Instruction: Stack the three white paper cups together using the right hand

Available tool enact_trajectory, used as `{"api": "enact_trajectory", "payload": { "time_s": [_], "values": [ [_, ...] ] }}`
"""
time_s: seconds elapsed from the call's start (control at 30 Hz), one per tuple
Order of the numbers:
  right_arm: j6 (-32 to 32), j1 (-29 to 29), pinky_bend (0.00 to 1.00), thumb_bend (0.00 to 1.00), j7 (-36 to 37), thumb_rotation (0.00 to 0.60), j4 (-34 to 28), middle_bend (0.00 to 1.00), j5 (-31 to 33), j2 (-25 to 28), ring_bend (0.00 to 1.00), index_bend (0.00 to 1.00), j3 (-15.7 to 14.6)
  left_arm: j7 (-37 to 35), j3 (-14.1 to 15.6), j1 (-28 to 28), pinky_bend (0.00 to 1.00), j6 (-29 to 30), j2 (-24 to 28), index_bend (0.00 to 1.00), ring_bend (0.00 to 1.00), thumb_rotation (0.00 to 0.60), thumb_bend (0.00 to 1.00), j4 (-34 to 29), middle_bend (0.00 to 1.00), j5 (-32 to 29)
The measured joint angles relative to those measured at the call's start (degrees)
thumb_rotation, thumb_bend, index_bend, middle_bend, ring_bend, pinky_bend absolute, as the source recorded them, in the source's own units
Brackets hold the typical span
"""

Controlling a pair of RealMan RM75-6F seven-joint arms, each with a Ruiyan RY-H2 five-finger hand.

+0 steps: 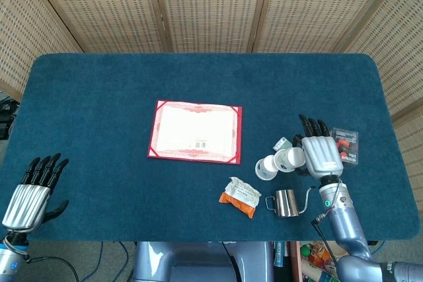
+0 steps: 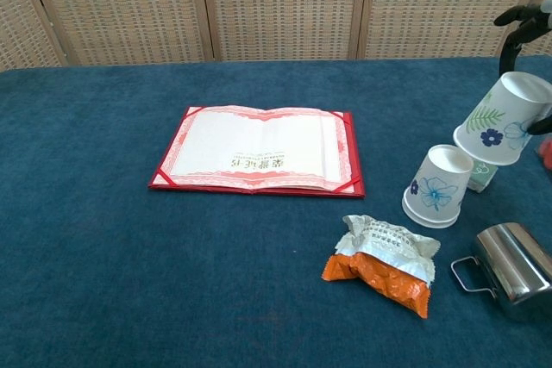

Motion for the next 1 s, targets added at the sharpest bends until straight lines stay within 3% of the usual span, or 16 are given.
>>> {"api": "enact_trajectory", "payload": {
  "time_s": [0.87,1.0],
  "values": [
    [-0.93,1.97,0.00,0.11,-1.78,0.600,3.16,0.04,0.17,-6.31,0.00,0.48,-0.48,0.01,0.28,0.02,0.00,0.06,-0.10,0.00,0.00,0.600,0.26,-0.13,0.00,0.73],
    [-1.76,2.40,0.00,0.11,-1.79,0.600,5.27,0.00,0.76,-7.59,0.00,0.33,-0.52,0.22,0.38,0.02,0.00,0.05,-0.14,0.00,0.00,0.600,0.26,-0.25,0.00,0.93]
  ]
}}
